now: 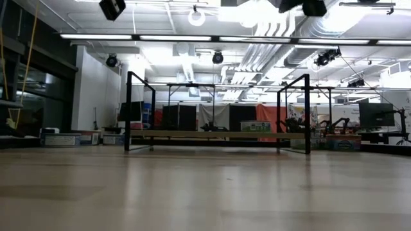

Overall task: Stack canned seafood by type on shelf
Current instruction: Put the blue-pink tuna can on the shelf

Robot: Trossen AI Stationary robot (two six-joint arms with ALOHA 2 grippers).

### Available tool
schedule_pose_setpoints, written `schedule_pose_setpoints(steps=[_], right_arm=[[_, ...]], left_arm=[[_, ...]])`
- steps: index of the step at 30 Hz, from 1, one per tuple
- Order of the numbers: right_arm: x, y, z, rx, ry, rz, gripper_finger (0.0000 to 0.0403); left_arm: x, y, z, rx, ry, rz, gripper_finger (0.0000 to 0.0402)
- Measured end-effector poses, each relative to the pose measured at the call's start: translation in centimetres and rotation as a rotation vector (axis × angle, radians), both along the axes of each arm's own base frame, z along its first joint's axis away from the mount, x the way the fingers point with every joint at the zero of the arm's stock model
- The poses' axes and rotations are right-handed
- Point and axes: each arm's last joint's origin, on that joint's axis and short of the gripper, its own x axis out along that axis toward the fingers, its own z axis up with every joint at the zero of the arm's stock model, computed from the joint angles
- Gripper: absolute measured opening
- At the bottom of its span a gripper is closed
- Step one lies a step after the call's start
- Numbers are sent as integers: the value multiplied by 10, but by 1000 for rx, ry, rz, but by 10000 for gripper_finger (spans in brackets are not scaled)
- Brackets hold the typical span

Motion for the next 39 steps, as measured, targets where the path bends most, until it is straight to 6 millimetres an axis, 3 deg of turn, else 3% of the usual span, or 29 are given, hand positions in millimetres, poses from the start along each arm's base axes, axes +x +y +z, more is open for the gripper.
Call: schedule_pose_setpoints(steps=[8, 15, 23, 27, 31, 39], right_arm=[[15, 77, -4, -1, 5, 177, 0], [14, 142, -10, -9, -8, 329, 0], [36, 213, -31, -5, -54, 491, 0], [56, 247, -58, 59, -7, 573, 0], [67, 278, -99, 186, 192, 641, 0], [55, 313, -183, 364, 768, 634, 0]], left_arm=[[32, -24, -14, -67, 15, 0, 1], [63, -65, -37, -183, 23, 11, 1], [66, -117, -57, -296, 30, 53, 1], [61, -131, -64, -294, 54, 58, 1], [59, -137, -71, -262, 94, 43, 1], [59, -135, -79, -155, 144, 37, 1]])
